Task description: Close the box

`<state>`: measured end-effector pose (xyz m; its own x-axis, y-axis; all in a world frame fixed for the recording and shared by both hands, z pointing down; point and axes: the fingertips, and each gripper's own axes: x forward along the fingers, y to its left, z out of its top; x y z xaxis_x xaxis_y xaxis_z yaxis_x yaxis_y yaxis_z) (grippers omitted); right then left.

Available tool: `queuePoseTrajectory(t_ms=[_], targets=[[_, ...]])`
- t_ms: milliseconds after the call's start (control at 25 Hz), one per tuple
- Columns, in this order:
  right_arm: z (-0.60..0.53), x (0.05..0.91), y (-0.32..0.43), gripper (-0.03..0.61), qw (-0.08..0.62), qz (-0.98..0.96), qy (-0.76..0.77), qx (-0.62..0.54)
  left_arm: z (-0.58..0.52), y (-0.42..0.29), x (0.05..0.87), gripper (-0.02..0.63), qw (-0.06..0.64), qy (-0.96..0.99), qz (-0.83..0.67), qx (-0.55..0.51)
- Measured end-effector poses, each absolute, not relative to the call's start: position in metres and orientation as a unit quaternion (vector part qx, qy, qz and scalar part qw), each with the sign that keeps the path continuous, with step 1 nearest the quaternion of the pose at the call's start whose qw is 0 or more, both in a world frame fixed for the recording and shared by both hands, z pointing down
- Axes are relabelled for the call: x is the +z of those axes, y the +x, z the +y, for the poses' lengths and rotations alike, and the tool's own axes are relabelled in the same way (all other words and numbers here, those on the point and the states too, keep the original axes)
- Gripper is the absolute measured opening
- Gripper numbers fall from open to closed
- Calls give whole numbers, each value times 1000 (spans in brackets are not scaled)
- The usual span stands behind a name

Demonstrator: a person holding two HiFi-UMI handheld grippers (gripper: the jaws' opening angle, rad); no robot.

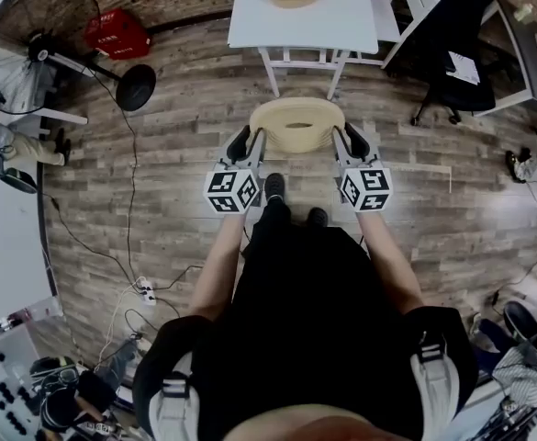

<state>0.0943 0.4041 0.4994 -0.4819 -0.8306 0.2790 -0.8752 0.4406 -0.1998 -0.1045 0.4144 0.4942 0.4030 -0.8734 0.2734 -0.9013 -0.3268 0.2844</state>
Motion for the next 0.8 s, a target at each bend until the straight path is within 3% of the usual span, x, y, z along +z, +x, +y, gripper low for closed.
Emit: queuePoseTrajectory(t_ms=[800], targets=[[324,499,49,101,57,-809,562,162,309,-150,500,138,199,846,-493,41]])
